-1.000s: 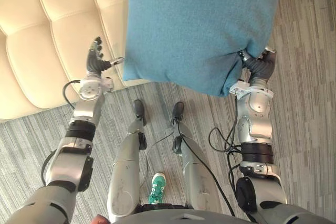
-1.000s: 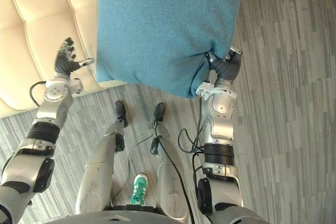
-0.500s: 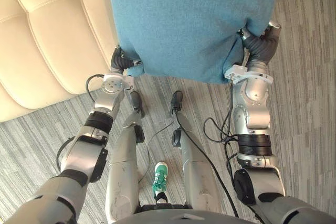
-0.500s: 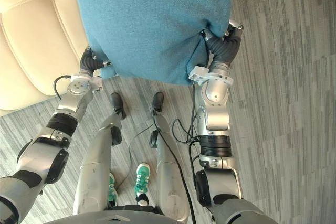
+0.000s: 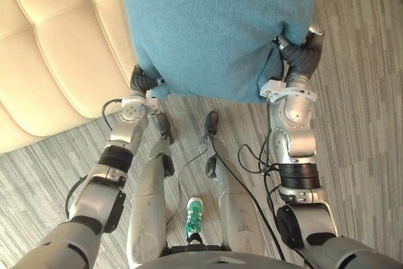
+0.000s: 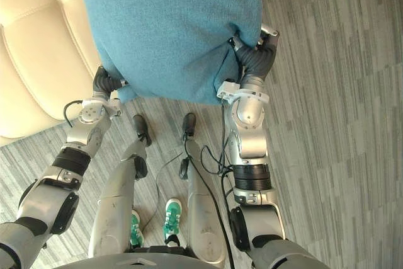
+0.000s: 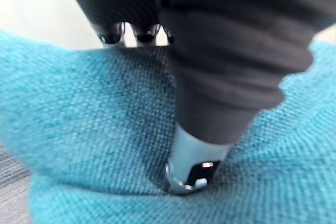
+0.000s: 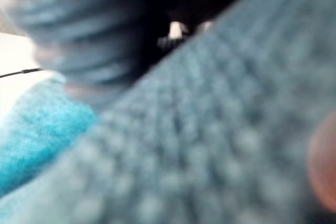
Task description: Pick up cushions and gather them together orderly.
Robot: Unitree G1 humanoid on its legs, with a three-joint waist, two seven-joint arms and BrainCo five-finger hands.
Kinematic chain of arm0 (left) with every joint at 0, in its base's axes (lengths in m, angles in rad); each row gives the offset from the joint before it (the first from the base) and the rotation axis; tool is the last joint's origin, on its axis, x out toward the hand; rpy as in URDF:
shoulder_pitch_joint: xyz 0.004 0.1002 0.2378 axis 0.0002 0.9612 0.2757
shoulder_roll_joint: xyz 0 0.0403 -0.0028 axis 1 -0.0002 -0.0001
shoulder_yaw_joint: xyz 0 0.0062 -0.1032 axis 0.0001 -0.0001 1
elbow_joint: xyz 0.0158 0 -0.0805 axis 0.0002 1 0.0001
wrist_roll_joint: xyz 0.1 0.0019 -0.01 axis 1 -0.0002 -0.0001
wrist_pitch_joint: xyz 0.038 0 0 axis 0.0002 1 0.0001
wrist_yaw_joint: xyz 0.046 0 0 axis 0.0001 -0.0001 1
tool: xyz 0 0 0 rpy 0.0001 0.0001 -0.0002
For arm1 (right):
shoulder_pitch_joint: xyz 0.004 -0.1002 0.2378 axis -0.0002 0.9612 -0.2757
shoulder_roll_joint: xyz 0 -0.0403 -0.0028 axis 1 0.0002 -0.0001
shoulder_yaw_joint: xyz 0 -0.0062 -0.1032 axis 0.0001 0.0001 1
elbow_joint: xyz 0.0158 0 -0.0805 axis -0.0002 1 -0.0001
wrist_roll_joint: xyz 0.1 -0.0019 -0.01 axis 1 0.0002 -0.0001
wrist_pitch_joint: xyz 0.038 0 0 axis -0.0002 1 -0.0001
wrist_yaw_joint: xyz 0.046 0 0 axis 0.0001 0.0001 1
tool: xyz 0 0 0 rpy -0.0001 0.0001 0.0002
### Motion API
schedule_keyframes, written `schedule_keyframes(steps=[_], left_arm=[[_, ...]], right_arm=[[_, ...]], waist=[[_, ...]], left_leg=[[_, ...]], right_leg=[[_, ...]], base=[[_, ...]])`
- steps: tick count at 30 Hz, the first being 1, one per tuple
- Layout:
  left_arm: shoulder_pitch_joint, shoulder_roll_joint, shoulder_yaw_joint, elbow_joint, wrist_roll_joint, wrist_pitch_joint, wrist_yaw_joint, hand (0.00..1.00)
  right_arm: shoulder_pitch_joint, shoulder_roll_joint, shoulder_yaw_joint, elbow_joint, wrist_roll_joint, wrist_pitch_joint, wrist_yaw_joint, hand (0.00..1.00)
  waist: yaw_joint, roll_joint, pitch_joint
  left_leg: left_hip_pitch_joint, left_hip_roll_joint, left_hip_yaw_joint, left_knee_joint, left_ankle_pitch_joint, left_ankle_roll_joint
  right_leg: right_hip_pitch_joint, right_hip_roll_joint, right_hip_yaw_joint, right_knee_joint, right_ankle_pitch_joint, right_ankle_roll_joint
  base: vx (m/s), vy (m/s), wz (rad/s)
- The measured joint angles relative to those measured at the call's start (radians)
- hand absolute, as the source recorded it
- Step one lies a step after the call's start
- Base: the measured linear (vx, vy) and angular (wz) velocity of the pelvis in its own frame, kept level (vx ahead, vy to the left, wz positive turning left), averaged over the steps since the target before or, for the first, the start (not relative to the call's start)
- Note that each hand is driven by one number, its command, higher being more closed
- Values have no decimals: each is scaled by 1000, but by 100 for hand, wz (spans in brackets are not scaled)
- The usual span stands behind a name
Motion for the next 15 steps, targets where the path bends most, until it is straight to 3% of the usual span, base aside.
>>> schedule_keyframes(steps=[10, 15], left_arm=[[39, 8, -5, -98, -8, -7, 0, 100], [171, -43, -4, -234, -4, -6, 2, 100]], right_arm=[[62, 4, -3, 1, 0, -4, 6, 100], [185, 18, -1, -3, -9, -4, 9, 100]], waist=[[-4, 0, 0], [-7, 1, -1]], left_leg=[[47, -10, -17, -21, 16, 8], [135, -28, -48, -17, 12, 4]], right_leg=[[52, -6, -22, -6, -7, 1], [120, -33, -52, 81, -77, 3]], base=[[29, -1, 7], [36, -3, 23]])
